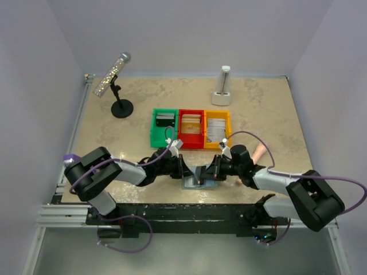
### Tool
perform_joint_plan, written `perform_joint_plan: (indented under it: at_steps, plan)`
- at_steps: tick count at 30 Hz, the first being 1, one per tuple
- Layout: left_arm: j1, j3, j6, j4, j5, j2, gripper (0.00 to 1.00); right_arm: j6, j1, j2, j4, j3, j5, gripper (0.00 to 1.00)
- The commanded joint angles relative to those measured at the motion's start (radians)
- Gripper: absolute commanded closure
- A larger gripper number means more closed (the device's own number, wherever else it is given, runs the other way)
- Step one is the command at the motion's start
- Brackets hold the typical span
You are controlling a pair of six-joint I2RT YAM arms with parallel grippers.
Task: Take the credit cards out of the card holder
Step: Remove the credit card from the card holder.
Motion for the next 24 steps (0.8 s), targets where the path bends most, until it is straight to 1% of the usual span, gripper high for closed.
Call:
perform_joint_plan:
  at_steps: [1,8,14,24]
  plan:
    - [-0.004,-0.059,0.046,-0.227,-0.091,0.069,1.0,-0.029,0.004,-0.068,0.006,0.036,-0.033,0.94]
    - [-0.002,-0.067,0.044,-0.23,-0.101,0.053,1.0,-0.041,0.002,-0.107,-0.036,0.033,-0.019,0.96]
    - [-0.002,-0.067,0.046,-0.232,-0.099,0.044,1.0,-0.084,0.002,-0.176,-0.144,0.043,0.012,1.0]
    - [-0.002,-0.076,0.041,-0.22,-0.091,0.013,1.0,-0.122,0.002,-0.243,-0.274,0.063,0.044,1.0]
